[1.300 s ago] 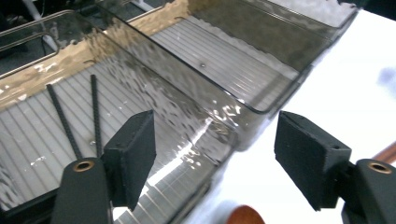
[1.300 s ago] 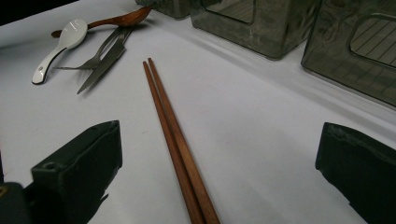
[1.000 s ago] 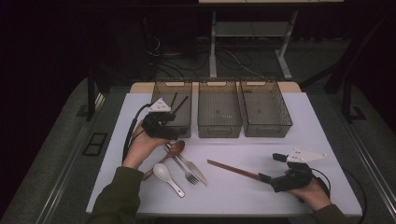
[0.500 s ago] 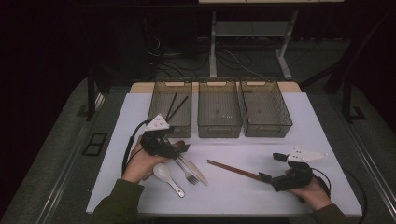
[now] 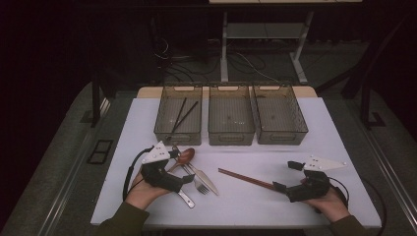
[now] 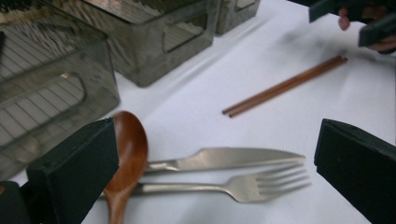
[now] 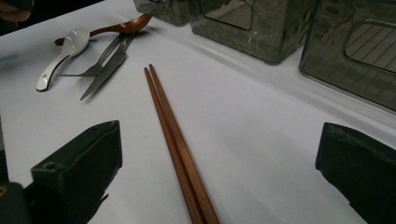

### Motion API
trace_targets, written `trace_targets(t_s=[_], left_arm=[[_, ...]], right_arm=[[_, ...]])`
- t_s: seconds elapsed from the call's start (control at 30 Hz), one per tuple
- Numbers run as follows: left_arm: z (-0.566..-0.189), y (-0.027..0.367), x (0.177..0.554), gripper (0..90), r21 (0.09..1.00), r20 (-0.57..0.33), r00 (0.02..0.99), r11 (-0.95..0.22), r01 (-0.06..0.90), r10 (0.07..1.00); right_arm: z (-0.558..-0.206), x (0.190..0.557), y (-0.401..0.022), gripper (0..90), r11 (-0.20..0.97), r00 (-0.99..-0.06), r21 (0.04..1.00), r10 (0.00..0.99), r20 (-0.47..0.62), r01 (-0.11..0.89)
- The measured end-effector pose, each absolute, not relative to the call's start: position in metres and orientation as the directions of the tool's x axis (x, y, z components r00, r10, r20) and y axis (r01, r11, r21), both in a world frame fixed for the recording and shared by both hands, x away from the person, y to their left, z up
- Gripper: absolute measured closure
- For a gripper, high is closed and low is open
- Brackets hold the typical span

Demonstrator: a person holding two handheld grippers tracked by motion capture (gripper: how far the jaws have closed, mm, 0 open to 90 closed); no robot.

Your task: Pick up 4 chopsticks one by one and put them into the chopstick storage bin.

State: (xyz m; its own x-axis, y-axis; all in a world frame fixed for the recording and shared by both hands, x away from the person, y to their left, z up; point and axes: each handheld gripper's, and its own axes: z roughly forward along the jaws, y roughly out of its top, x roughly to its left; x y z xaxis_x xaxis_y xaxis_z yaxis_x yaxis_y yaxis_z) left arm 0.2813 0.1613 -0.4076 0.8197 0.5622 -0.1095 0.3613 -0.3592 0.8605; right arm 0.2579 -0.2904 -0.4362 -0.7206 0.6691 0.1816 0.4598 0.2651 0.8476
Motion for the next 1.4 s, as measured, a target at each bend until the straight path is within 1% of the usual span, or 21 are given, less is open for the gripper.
trace_targets(t_s=[0.2,0.33,0.43,0.57,0.73,1.07,1.1,1.13,1.37,1.4], left_arm=[[-0.419,0.161,0.269,0.0,0.866,-0.095,0.842,-0.374,0.333,0.531],[-0.43,0.161,0.265,0.0,0.86,-0.102,0.85,-0.384,0.337,0.517],[-0.437,0.16,0.265,0.0,0.848,-0.133,0.847,-0.384,0.366,0.515],[-0.437,0.159,0.265,0.0,0.839,-0.109,0.855,-0.415,0.353,0.507],[-0.435,0.16,0.265,0.0,0.845,-0.096,0.858,-0.413,0.338,0.505],[-0.436,0.16,0.266,0.0,0.846,-0.112,0.855,-0.403,0.349,0.506],[-0.436,0.16,0.266,0.0,0.845,-0.113,0.855,-0.404,0.351,0.506],[-0.435,0.16,0.266,0.0,0.845,-0.112,0.855,-0.404,0.35,0.506],[-0.435,0.159,0.266,0.0,0.846,-0.116,0.856,-0.401,0.351,0.503],[-0.435,0.159,0.266,0.0,0.847,-0.117,0.857,-0.401,0.35,0.501]], right_arm=[[-0.436,0.259,-0.291,0.8,0.277,-0.721,0.846,0.672,0.17,0.457],[-0.436,0.259,-0.291,0.8,0.28,-0.722,0.843,0.671,0.171,0.46],[-0.435,0.258,-0.291,0.8,0.29,-0.727,0.838,0.666,0.17,0.462],[-0.431,0.257,-0.291,0.7,0.313,-0.726,0.829,0.67,0.152,0.463],[-0.424,0.257,-0.292,0.8,0.327,-0.729,0.827,0.67,0.138,0.458],[-0.417,0.27,-0.284,0.8,0.364,-0.738,0.8,0.66,0.14,0.478],[-0.417,0.271,-0.283,1.2,0.362,-0.738,0.8,0.659,0.144,0.479],[-0.416,0.272,-0.282,4.2,0.364,-0.742,0.797,0.654,0.148,0.481],[-0.413,0.283,-0.271,7.8,0.374,-0.761,0.792,0.626,0.167,0.482],[-0.413,0.284,-0.269,11.8,0.382,-0.763,0.788,0.624,0.165,0.483]])
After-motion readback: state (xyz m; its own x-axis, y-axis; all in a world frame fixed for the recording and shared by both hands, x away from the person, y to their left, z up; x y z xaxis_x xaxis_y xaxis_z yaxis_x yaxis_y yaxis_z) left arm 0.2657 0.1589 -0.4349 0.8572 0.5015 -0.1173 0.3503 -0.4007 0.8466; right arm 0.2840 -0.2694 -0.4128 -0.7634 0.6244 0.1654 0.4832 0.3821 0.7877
